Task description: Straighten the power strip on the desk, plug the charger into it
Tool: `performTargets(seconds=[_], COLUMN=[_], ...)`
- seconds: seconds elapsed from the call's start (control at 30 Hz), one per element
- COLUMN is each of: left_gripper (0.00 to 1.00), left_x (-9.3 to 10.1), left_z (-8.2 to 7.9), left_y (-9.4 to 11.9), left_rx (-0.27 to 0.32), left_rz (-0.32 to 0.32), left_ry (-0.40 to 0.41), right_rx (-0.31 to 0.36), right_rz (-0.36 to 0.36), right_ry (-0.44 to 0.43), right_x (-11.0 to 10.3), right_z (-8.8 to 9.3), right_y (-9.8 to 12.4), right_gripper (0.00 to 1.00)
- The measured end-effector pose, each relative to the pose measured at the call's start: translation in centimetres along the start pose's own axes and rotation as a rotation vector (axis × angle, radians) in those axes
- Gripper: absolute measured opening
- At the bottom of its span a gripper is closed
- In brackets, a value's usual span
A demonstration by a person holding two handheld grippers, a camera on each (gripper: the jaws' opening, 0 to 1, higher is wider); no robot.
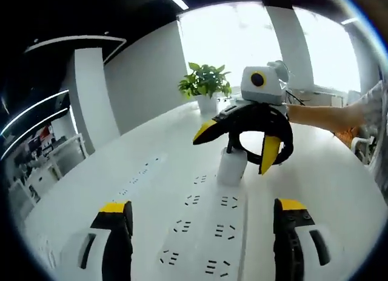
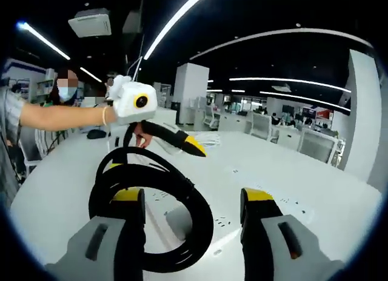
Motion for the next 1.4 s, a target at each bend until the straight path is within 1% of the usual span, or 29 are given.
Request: performTargets(seconds=[0.03,0.17,0.27,0.4,0.47,0.53,0.67,0.77,0.9,1.07,1.13,1.27,1.4], left_gripper=[0.99,0.99,0.99,0.99,0.99,0.99,0.96,0.96,0.96,0.95,0.95,0.95,0.94], left_x=[0.0,-0.2,-0.5,-0.3,-0.1,-0.1,-0.3,-0.3,-0.5,-0.3,-0.2,-0.1,-0.1], left_z=[-0.1,-0.4,-0.8,-1.1,-1.0,-0.8,-0.5,-0.3,0.0,0.3,0.4,1.2,2.6], left_y=[0.0,0.6,1.1,1.8,2.2,2.7,3.8,4.6,5.8,7.2,7.6,8.3,8.8], left_rx=[0.024,0.076,0.130,0.176,0.186,0.205,0.249,0.275,0.293,0.340,0.349,0.362,0.339], left_rz=[-0.009,-0.045,-0.079,-0.103,-0.108,-0.133,-0.174,-0.193,-0.239,-0.275,-0.286,-0.304,-0.318], left_ry=[-0.005,-0.001,-0.011,-0.016,-0.020,-0.022,-0.015,-0.004,-0.024,-0.010,-0.009,0.004,0.002], right_rx=[0.006,0.020,0.038,0.064,0.072,0.085,0.116,0.134,0.175,0.193,0.198,0.191,0.167], right_rz=[0.008,0.025,0.044,0.069,0.082,0.095,0.127,0.152,0.185,0.208,0.210,0.215,0.209], right_ry=[0.002,-0.013,-0.017,-0.039,-0.044,-0.048,-0.056,-0.053,-0.082,-0.103,-0.110,-0.114,-0.107], right_x=[0.1,0.3,0.4,0.7,0.8,0.9,1.2,1.3,1.7,1.7,1.5,1.0,0.4], right_z=[0.0,0.1,0.2,0.2,0.2,0.2,-0.1,-0.1,-0.1,0.1,0.2,0.9,1.9], right_y=[0.1,0.4,0.8,1.5,2.0,2.5,3.9,5.0,6.5,7.7,7.9,8.5,8.9], right_gripper=[0.63,0.66,0.68,0.70,0.70,0.72,0.70,0.70,0.70,0.70,0.70,0.69,0.69])
Point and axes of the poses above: the point that each gripper's makers call its tool centre point, and the gripper's own axes: y roughly backward along the fingers, x roughly to its right, z roughly out of its underside, the point moved 8 cm from there along y, roughly backward along the fingers, and after that the axes turned 12 degrees about y, right-handed, at the moved point
